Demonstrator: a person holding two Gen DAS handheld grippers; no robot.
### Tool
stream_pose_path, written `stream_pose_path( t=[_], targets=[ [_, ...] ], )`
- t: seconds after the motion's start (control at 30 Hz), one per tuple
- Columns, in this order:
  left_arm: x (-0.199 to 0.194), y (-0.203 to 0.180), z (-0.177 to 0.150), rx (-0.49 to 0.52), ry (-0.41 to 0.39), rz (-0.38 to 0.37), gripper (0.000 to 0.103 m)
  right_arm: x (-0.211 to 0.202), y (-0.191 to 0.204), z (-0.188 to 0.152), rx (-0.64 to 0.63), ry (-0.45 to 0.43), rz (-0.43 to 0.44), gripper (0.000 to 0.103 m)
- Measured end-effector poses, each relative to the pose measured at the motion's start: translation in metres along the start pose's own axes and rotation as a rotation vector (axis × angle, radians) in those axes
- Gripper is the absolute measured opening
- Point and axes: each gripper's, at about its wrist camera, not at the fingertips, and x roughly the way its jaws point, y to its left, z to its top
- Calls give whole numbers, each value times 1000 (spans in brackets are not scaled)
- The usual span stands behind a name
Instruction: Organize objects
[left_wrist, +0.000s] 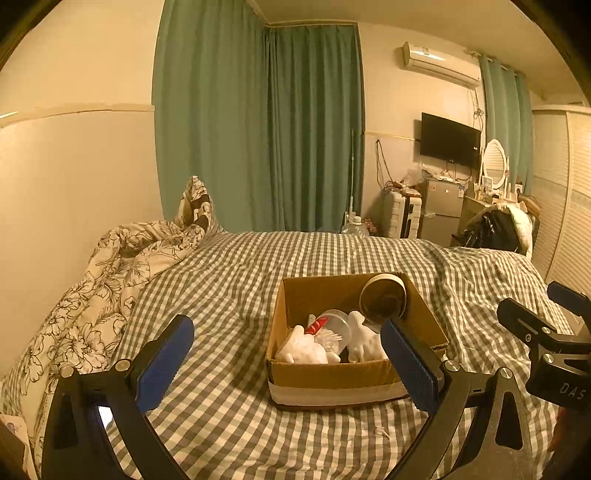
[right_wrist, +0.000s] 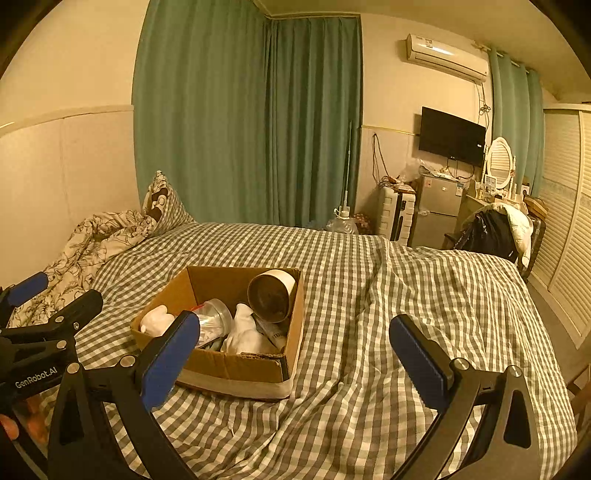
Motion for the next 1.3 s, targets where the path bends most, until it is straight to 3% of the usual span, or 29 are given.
stream_pose_path(
  t=[1.3],
  targets=[
    [-3, 1, -4, 9, -12, -6, 103, 4, 6, -6, -8, 28, -6, 103]
  ],
)
